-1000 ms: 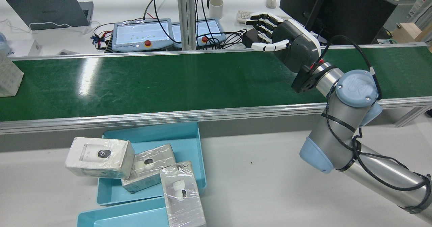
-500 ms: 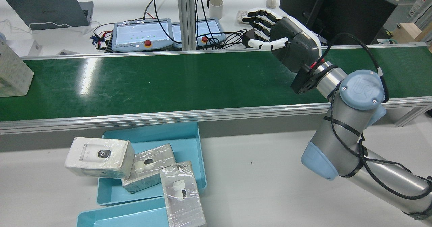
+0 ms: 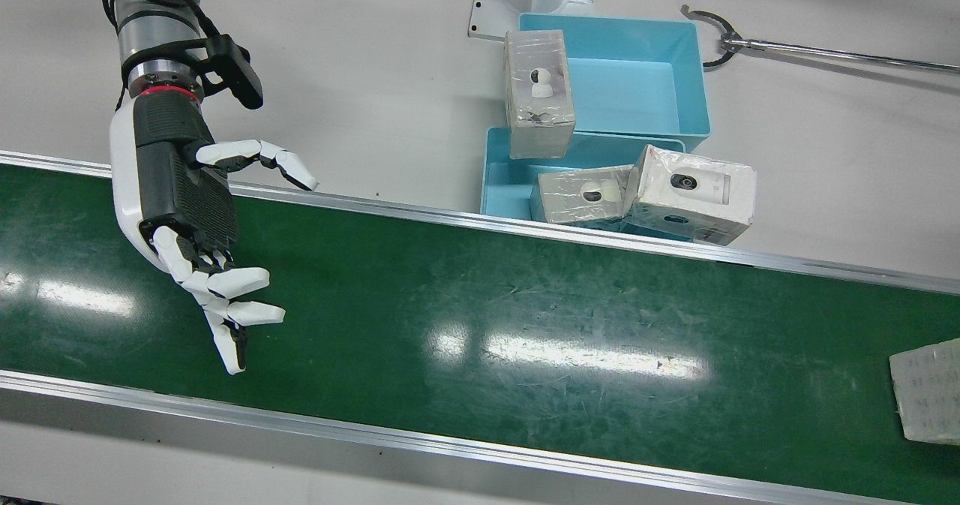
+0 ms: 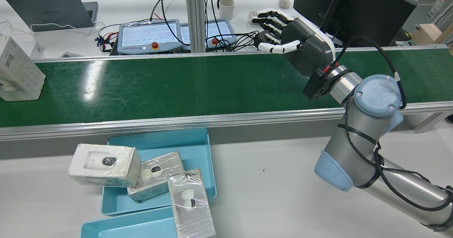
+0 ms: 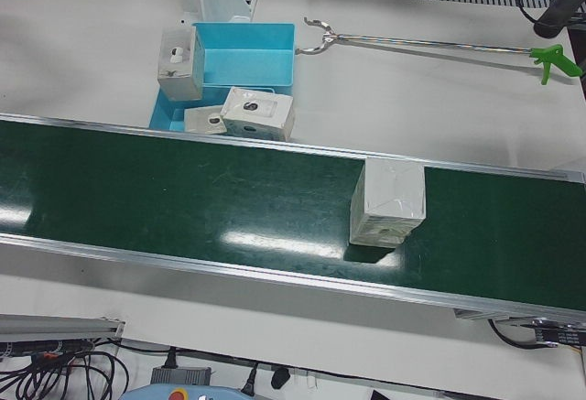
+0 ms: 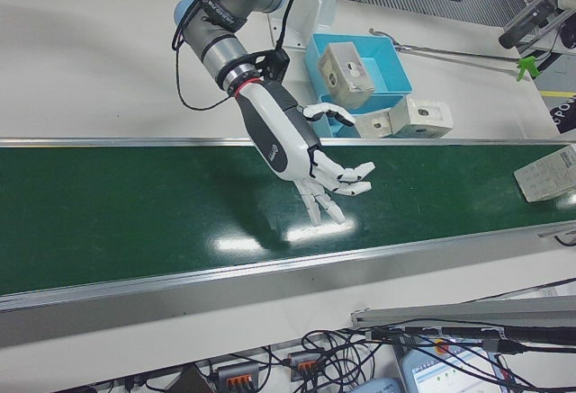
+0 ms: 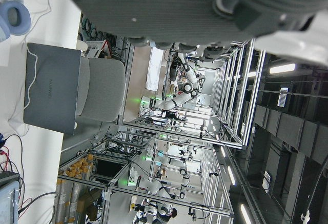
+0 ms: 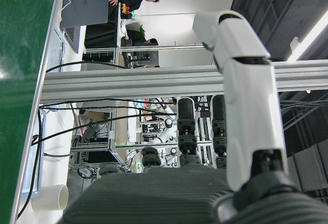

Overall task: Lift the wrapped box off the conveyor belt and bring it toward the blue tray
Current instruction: 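Track the approaching wrapped box with the right hand along the belt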

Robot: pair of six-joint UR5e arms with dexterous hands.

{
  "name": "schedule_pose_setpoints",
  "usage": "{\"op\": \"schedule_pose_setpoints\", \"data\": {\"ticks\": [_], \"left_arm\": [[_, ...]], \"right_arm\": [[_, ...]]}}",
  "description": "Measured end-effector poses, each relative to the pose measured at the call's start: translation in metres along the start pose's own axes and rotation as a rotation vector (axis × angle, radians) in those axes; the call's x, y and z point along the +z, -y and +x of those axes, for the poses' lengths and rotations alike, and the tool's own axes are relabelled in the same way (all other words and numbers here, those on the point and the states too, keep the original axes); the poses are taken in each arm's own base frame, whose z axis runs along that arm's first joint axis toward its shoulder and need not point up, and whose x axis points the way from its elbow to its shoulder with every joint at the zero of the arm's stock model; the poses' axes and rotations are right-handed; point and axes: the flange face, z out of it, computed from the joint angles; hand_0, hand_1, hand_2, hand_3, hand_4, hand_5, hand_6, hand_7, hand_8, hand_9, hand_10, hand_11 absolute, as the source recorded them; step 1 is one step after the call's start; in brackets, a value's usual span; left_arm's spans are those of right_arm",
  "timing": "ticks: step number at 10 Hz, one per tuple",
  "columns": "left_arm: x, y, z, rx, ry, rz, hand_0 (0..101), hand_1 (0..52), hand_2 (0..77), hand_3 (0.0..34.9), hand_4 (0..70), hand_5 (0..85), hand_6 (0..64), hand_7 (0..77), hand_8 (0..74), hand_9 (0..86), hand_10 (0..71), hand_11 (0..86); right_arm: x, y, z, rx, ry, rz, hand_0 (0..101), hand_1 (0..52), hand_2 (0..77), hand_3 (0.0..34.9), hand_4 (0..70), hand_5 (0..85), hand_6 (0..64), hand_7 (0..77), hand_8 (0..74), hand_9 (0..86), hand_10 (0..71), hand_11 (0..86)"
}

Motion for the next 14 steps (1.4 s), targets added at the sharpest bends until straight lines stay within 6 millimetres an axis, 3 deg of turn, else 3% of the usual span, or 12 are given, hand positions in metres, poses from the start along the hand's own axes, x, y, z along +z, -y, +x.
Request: {"op": "schedule_pose_setpoints", "data": {"ticks": [5,7,8,9,10,11,12,14], "left_arm": [[0.000,0.000,0.000,0.000,0.000,0.000,0,0.0,0.5,0.0,0.0,1.1,0.0,0.0,0.0,0.0,0.0,0.0],[0.000,0.000,0.000,0.000,0.000,0.000,0,0.0,0.5,0.0,0.0,1.1,0.0,0.0,0.0,0.0,0.5,0.0],[0.000,0.000,0.000,0.000,0.000,0.000,0,0.0,1.1,0.0,0.0,1.1,0.0,0.0,0.0,0.0,0.5,0.0],[0.000,0.000,0.000,0.000,0.000,0.000,0,0.0,0.5,0.0,0.0,1.1,0.0,0.5,0.0,0.0,0.0,0.0],[0.000,0.000,0.000,0.000,0.000,0.000,0,0.0,0.5,0.0,0.0,1.1,0.0,0.5,0.0,0.0,0.0,0.0],[0.000,0.000,0.000,0.000,0.000,0.000,0,0.0,0.5,0.0,0.0,1.1,0.0,0.5,0.0,0.0,0.0,0.0],[0.000,0.000,0.000,0.000,0.000,0.000,0,0.0,0.5,0.0,0.0,1.1,0.0,0.0,0.0,0.0,0.0,0.0],[0.000,0.000,0.000,0.000,0.000,0.000,0,0.0,0.5,0.0,0.0,1.1,0.0,0.5,0.0,0.0,0.0,0.0]], "right_arm": [[0.017,0.010,0.009,-0.010,0.014,0.025,50,21.3,30.0,18.6,14.7,34.9,6.5,27.8,1.6,8.2,0.0,1.6],[0.020,0.010,0.012,-0.010,0.012,0.027,50,21.3,30.0,17.1,15.8,36.0,8.2,27.8,2.7,9.8,0.0,1.6],[0.020,0.012,0.016,-0.010,0.014,0.033,53,22.4,27.8,13.4,18.5,39.3,8.7,28.4,2.7,9.3,0.0,1.6],[0.020,0.015,0.020,-0.011,0.016,0.040,55,28.4,33.3,11.4,24.0,40.9,10.4,32.2,2.7,8.7,0.0,1.6],[0.020,0.017,0.024,-0.010,0.017,0.045,55,28.4,33.3,11.4,24.0,40.9,10.4,32.2,2.7,8.7,0.0,1.6],[0.019,0.018,0.026,-0.008,0.017,0.049,56,25.1,35.5,11.2,21.8,40.4,10.9,32.7,3.3,8.7,0.0,1.6],[0.019,0.020,0.025,-0.006,0.018,0.051,55,25.1,33.8,12.6,22.4,39.8,9.8,28.9,2.7,8.7,0.0,1.6],[0.020,0.020,0.020,-0.002,0.024,0.050,55,25.1,33.8,13.7,22.4,39.8,7.1,28.9,2.7,7.1,0.0,1.6]]}}
